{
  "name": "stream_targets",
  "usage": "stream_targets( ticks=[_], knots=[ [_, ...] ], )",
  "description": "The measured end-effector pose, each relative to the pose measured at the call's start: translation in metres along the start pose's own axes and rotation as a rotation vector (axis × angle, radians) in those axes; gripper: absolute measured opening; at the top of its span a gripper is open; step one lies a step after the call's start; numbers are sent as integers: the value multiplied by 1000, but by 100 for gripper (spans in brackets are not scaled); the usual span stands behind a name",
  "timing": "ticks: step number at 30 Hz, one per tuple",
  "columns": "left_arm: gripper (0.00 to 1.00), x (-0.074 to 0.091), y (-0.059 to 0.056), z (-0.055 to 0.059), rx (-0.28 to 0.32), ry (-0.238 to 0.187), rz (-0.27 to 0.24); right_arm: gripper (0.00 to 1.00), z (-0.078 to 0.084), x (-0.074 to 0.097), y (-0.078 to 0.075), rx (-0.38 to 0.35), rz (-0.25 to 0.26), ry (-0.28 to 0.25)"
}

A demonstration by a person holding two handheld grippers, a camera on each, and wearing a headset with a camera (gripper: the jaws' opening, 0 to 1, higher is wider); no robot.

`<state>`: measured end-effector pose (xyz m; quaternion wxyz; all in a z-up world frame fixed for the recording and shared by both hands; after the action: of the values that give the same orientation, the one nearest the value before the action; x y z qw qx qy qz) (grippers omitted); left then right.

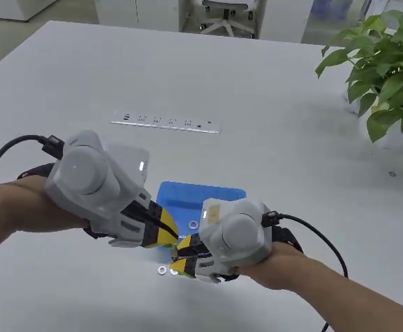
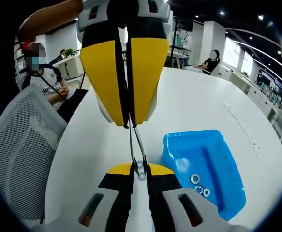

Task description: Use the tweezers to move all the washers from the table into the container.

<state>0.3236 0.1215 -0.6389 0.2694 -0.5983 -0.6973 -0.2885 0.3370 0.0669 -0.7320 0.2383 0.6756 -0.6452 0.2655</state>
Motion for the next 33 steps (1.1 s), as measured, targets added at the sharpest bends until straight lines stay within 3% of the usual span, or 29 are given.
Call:
stream_targets(
  ticks=[15, 33],
  knots=[
    [4, -9, -2, 16, 25, 2, 17, 12, 11, -17, 3, -14, -26, 13],
    [4, -20, 1, 22, 38, 2, 31, 12, 20, -22, 0, -29, -37, 23]
  ],
)
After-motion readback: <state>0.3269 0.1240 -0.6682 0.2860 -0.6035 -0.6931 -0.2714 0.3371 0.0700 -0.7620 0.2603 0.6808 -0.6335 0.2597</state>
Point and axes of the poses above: the centre of the closed fingertips' face, and the gripper's own axes: x roughly backward along the fingers, y roughly to its left, z roughly out of its underside, the point moved 6 cm from there along x, roughly backward along the fingers, and after that the axes turned 1 degree about -z, right-handed, at the moved point
